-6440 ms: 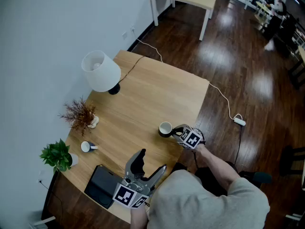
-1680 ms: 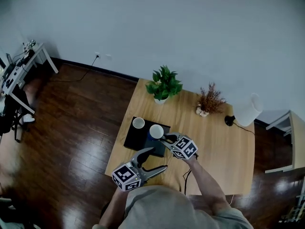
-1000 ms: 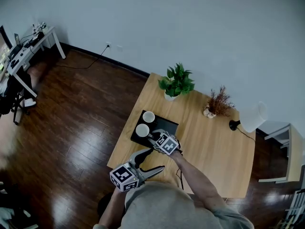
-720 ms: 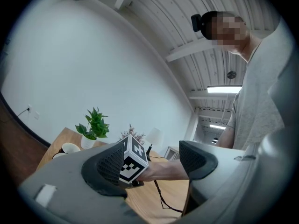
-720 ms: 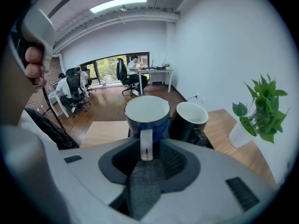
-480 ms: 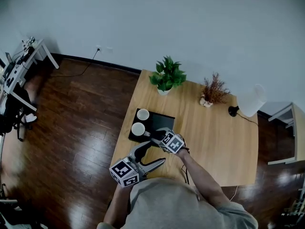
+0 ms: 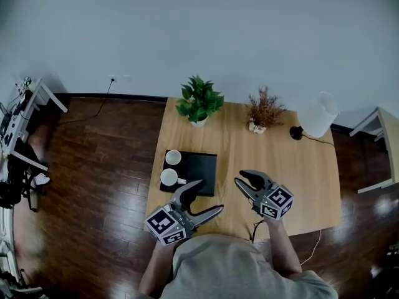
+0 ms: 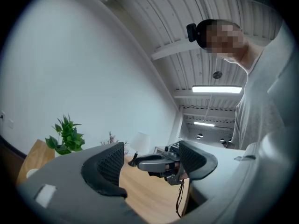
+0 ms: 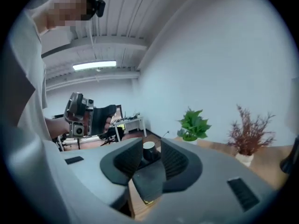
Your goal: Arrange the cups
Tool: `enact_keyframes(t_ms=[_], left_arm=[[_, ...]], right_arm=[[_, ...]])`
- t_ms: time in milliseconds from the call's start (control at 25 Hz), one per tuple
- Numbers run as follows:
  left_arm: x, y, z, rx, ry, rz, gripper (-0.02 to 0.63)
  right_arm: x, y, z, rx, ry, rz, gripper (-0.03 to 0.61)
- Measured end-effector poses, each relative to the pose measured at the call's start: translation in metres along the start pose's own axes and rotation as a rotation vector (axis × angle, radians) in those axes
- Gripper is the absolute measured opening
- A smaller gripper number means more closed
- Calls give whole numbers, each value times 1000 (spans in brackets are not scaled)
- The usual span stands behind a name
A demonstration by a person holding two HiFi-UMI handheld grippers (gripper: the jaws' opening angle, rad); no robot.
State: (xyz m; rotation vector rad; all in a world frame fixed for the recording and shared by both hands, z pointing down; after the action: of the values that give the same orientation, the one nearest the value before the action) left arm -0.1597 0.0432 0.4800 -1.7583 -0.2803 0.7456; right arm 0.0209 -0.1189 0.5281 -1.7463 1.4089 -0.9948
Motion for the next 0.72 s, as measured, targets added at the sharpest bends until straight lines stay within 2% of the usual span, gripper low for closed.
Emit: enact_keyframes(t_ms=[160,360,720], left_arm=[[6,19,-23,2,-56,-32,354],[14,42,-45,8,-93,-72,354],[20,56,-58,12,-99,-104,354]], right_arm=[[-5,14,49,126,-60,-21,112],[-18,32,69,218,-62,18,112],[-22,49,64,236,-36,74,112]])
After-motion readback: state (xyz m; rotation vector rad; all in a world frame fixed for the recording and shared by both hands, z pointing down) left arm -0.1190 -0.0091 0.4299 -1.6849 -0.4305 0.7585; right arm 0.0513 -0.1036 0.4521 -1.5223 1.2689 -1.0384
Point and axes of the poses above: the fingertips, and each gripper's own axes: z backward along the fingers, x to its right, y out of its top, the point moved 9 cm from there along z, backward along the fingers, and after that the axes turned 15 degrees about -x, right-handed, at the moved point
